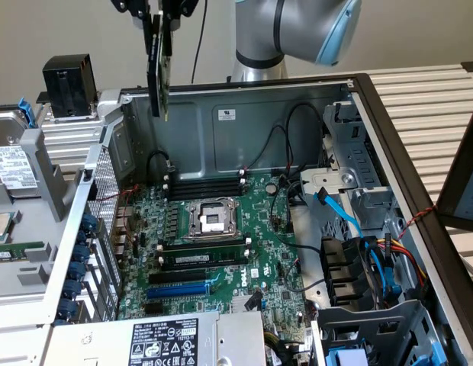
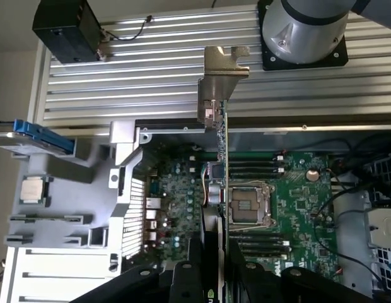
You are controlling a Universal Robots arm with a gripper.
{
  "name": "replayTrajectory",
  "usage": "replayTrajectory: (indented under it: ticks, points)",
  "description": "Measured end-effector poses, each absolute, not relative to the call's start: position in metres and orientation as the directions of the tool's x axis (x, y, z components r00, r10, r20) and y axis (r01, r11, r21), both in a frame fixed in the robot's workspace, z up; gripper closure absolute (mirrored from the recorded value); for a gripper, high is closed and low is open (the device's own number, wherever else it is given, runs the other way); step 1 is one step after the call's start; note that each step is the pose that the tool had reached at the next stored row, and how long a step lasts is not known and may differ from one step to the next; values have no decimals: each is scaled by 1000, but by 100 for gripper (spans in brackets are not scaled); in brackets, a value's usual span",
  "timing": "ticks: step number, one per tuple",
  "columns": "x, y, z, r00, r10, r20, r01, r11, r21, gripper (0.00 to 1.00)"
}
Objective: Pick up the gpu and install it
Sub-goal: 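Pick up the gpu and move the gpu toward the slot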
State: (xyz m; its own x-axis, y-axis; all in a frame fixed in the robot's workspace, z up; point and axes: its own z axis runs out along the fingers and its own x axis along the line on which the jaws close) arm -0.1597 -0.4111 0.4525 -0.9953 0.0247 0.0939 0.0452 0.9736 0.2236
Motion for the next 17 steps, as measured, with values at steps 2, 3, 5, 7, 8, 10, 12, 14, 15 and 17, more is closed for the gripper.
replayTrajectory:
  ticks: [2, 3, 5, 7, 8, 10, 12, 14, 15, 17]
  points:
    - [-154, -411, 453, -995, 23, 93, 43, 974, 224, 73]
    - [-151, -411, 452, -995, 22, 93, 42, 974, 224, 73]
    - [-145, -411, 453, -996, 19, 93, 40, 974, 224, 73]
    - [-138, -411, 453, -996, 16, 93, 37, 974, 224, 73]
    - [-135, -411, 453, -996, 15, 93, 35, 974, 224, 73]
    - [-129, -411, 453, -996, 12, 93, 32, 974, 224, 73]
    - [-123, -411, 453, -996, 9, 93, 30, 974, 224, 73]
    - [-116, -411, 453, -996, 6, 93, 27, 974, 224, 73]
    - [-113, -411, 453, -996, 5, 93, 26, 974, 224, 73]
    - [-108, -411, 453, -996, 2, 93, 23, 974, 224, 73]
